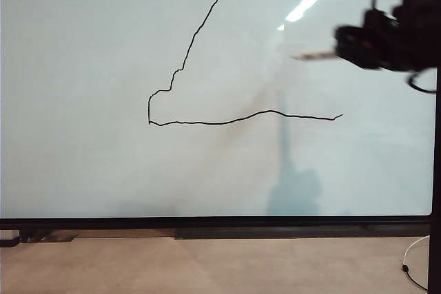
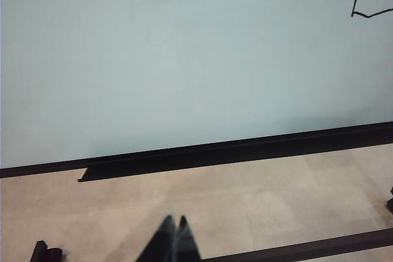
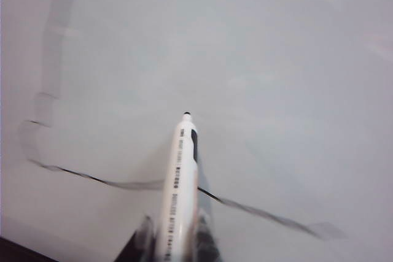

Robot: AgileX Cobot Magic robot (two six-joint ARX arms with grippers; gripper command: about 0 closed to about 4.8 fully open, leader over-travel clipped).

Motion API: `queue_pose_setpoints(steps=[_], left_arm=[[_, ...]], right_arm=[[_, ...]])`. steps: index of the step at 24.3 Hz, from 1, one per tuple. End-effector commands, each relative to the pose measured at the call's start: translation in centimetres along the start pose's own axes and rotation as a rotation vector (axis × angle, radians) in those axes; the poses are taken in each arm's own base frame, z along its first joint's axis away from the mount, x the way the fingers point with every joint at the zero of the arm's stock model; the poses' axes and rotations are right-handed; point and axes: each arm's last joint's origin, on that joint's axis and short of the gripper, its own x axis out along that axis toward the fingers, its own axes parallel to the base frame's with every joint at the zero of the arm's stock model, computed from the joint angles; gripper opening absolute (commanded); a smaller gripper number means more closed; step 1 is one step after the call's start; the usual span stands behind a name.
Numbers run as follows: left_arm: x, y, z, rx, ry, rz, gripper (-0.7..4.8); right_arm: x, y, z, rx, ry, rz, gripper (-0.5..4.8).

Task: Pick up the pen on the shelf to the right of the whiteboard and draw a triangle.

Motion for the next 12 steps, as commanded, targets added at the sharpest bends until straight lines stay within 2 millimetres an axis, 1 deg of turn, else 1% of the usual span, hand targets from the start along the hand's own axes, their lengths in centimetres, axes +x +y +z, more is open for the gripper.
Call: queue_pose_setpoints(steps=[1, 6, 9, 12], left_arm=[[0.0, 0.0, 0.2, 0.002, -0.015, -0.002, -0.05], [0.0, 0.0, 0.2, 0.002, -0.014, -0.001, -0.05], [0.0, 0.0, 0.2, 0.002, -0.015, -0.002, -0.05], [0.0, 0.0, 0.2, 0.002, -0.015, -0.002, -0.05]], right_arm=[[1.6, 1.0, 2.1, 0.000, -0.082, 0.046, -0.05], [4.4, 2.3, 4.6, -0.028, -0.089, 0.102, -0.05], [5.2, 2.8, 5.7, -0.047, -0.106, 0.119, -0.05], [5.4, 2.9, 5.9, -0.049, -0.112, 0.129, -0.05]])
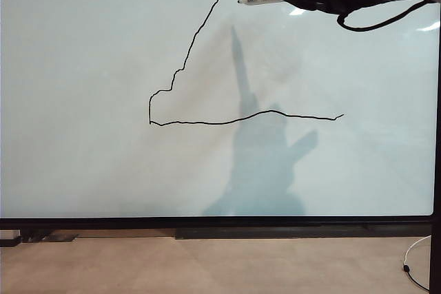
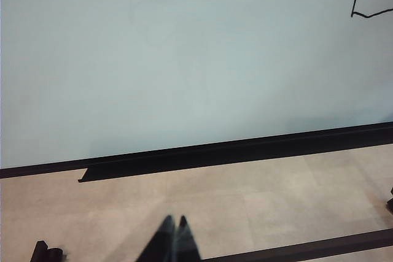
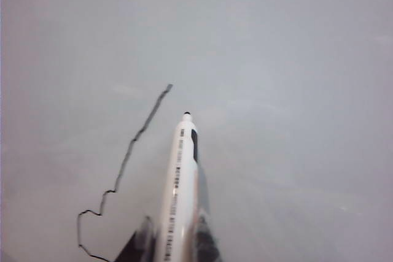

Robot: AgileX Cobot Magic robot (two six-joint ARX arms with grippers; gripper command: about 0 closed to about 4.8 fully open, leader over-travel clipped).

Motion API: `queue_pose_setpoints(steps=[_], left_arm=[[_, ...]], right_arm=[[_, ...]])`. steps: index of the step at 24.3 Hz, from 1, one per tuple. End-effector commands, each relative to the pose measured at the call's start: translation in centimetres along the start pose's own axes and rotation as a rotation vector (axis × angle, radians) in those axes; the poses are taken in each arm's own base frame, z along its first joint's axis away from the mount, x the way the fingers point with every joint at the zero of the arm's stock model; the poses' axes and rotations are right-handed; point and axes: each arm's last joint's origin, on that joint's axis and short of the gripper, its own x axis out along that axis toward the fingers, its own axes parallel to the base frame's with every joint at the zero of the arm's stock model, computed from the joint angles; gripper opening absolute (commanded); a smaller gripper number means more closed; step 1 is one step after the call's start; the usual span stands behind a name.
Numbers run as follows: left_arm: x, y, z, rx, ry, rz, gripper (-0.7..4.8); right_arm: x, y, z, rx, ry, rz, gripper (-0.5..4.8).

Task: Pick up the pen on the shelf to the right of the whiteboard and draw a triangle.

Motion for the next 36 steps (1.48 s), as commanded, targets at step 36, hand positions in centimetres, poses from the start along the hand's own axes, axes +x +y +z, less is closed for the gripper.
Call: queue_pose_setpoints(steps=[36], left_arm=[[0.0, 0.0, 0.2, 0.002, -0.015, -0.001, -0.05]], right_arm=[[3.0, -0.4, 0.1, -0.030, -0.001, -0.038, -0.05]])
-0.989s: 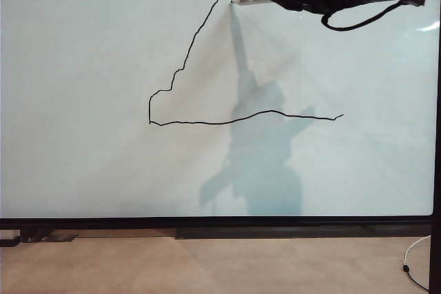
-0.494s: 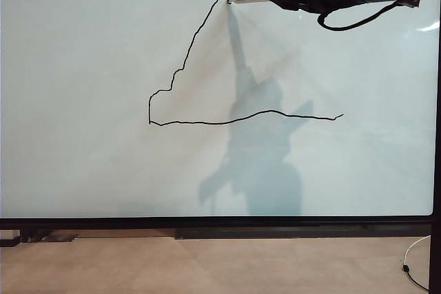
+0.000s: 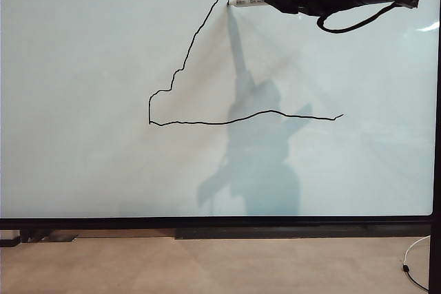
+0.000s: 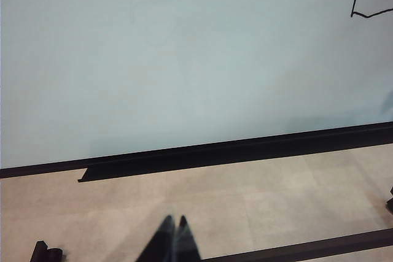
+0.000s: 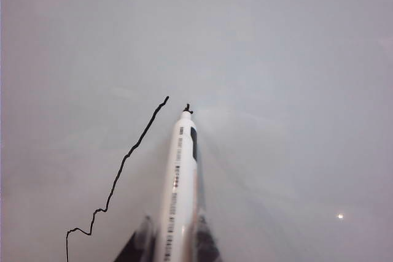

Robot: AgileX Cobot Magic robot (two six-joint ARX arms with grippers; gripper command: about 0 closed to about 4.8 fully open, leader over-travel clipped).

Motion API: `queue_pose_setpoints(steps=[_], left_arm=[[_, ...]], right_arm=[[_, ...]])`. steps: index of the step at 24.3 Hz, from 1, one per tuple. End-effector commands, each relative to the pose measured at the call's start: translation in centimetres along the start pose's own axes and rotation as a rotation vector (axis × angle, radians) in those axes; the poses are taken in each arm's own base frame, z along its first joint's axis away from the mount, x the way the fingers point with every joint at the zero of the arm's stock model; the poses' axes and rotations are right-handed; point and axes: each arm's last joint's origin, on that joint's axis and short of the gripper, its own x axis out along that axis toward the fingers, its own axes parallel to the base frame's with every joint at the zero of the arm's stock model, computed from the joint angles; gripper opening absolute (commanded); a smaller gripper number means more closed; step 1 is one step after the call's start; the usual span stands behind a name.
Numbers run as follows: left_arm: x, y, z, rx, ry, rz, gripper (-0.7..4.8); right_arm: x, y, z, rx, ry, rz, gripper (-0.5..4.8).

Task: Pick up the pen on the shelf to the right of the whiteboard and draw a triangle.

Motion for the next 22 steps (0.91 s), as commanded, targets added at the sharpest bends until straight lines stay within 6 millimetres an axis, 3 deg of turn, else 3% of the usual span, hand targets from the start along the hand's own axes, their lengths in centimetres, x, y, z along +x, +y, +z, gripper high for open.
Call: queue_pose_setpoints(steps=[1, 22], left_arm=[[0.0, 0.0, 0.2, 0.002, -0.015, -0.001, -0.05], [0.0, 0.0, 0.2, 0.002, -0.015, -0.002, -0.05]], right_arm=[[0.0, -0.2, 0.1, -0.008, 0.000, -0.039, -0.05], [-1.2, -1.1, -1.5, -0.033, 0.062, -0.108, -0.05]])
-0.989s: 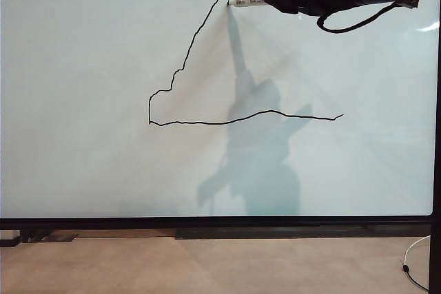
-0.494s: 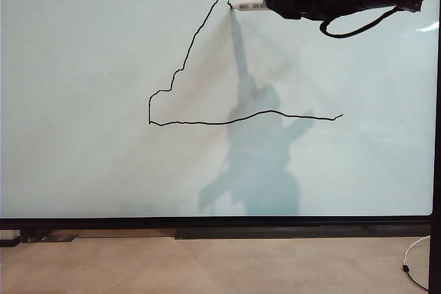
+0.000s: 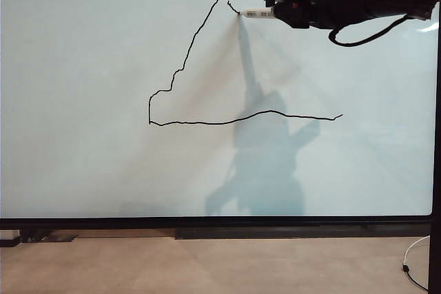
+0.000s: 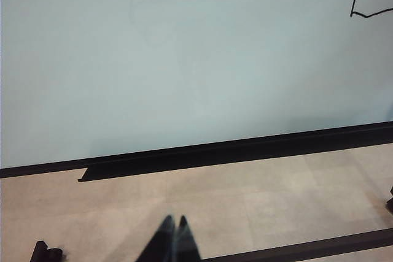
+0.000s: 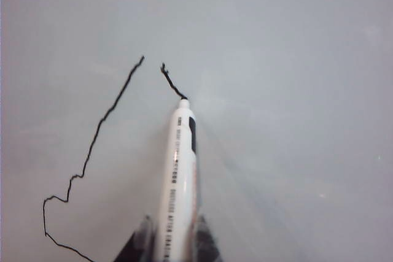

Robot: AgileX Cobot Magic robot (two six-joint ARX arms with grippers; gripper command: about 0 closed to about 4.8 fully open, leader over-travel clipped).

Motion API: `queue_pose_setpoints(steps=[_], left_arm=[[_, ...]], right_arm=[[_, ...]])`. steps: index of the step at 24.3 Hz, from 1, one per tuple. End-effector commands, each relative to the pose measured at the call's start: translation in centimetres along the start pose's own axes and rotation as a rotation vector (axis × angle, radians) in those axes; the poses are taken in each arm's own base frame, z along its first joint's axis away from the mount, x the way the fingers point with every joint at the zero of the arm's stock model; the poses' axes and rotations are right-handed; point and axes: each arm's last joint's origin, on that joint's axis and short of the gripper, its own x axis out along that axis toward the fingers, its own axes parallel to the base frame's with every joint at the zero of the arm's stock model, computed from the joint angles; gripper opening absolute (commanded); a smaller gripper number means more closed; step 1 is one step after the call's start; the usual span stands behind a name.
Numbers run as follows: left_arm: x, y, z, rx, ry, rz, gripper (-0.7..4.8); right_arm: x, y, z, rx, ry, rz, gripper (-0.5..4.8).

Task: Pick up the pen on the shelf to the right of the whiteboard and draw a triangle.

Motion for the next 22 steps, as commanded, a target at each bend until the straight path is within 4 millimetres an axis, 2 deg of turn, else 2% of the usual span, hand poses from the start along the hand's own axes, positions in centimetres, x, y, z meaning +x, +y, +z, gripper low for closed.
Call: queue_pose_setpoints(steps=[1, 22], left_arm=[[0.0, 0.0, 0.2, 0.002, -0.015, -0.001, -0.05], [0.0, 0.0, 0.2, 0.002, -0.014, -0.001, -0.05]], right_arm=[[-0.3, -0.6, -0.3, -0.004, 0.013, -0.061, -0.05], [-2.1, -2.5, -2.4, -0.013, 0.077, -0.122, -0.05]])
